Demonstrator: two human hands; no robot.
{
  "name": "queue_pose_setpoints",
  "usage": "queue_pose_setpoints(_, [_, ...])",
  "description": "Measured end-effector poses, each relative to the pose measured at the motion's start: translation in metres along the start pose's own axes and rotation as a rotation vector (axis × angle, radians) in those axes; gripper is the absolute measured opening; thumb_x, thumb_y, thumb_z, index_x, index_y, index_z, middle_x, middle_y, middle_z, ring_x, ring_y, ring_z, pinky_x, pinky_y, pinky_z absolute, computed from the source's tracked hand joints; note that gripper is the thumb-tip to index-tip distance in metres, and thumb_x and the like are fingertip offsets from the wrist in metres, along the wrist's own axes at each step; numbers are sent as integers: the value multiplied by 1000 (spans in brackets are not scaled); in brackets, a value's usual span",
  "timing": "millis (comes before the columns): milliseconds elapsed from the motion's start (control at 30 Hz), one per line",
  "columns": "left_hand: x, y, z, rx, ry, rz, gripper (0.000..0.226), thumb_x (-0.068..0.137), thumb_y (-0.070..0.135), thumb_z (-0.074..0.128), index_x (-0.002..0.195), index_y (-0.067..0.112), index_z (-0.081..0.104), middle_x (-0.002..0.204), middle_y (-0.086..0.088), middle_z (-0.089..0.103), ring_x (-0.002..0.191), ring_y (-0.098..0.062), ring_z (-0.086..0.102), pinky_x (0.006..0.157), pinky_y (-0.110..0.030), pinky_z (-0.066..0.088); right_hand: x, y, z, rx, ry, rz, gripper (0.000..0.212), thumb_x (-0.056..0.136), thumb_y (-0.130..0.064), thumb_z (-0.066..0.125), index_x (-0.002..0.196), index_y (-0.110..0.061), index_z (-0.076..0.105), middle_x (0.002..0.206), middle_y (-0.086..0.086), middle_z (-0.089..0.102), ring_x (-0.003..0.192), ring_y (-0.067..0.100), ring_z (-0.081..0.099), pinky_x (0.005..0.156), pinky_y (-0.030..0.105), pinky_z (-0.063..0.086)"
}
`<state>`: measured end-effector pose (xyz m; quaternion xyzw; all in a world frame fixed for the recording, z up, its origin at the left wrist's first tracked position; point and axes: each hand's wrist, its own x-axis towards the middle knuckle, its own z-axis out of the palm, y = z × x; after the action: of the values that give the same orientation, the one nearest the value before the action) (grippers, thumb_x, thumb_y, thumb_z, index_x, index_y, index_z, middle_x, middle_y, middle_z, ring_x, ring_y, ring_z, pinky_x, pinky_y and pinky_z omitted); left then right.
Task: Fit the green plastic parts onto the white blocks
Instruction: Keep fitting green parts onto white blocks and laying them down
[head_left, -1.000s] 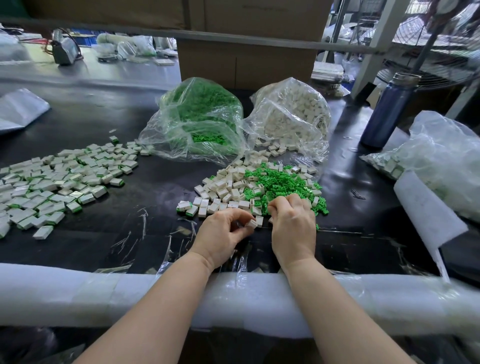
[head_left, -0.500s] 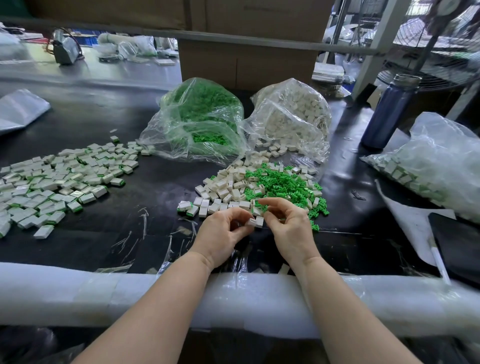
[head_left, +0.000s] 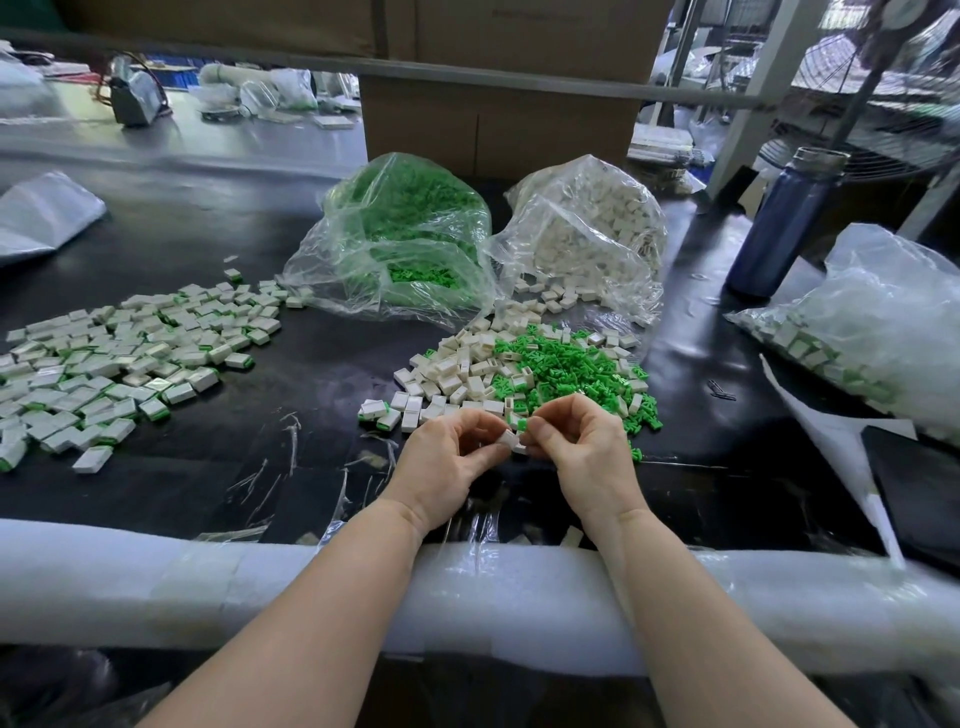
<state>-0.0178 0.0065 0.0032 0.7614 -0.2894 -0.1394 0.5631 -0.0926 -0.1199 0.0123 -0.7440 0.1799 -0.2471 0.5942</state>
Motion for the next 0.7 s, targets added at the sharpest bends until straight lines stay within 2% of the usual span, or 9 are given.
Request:
queue_pose_setpoints(133, [-1, 0, 0, -29, -6, -5, 15, 81, 15, 69, 83, 29, 64, 86, -3, 67, 82, -15, 63, 83, -26, 52, 1, 0, 0, 12, -14, -15, 17, 85, -2, 64, 75, -15, 59, 68, 3, 63, 62, 12, 60, 63, 23, 54])
queue_pose_setpoints(400, [-3, 5, -1, -64, 9, 16, 17, 81, 10, 69, 81, 26, 65, 79, 11, 66, 71, 6, 60, 74, -6, 46, 1, 2, 1, 39, -79, -12, 19, 83, 2, 65, 73, -14, 60, 63, 0, 61, 53, 5, 57, 53, 18, 50])
queue_pose_setpoints(567, [-2, 4, -2, -48, 11, -1, 10, 82, 11, 68, 88, 18, 67, 84, 4, 68, 80, -5, 63, 82, -14, 49, 0, 2, 2, -5, -101, -48, 23, 81, 4, 66, 70, -15, 60, 61, -1, 59, 52, 5, 53, 52, 17, 47])
queue_pose_setpoints(700, [-2, 4, -1, -116, 31, -7, 14, 81, 5, 67, 84, 19, 68, 80, 5, 68, 74, -1, 63, 79, -16, 50, -1, 1, 2, 10, -104, -50, 24, 81, 4, 65, 69, -16, 61, 61, 0, 59, 52, 4, 52, 53, 16, 46])
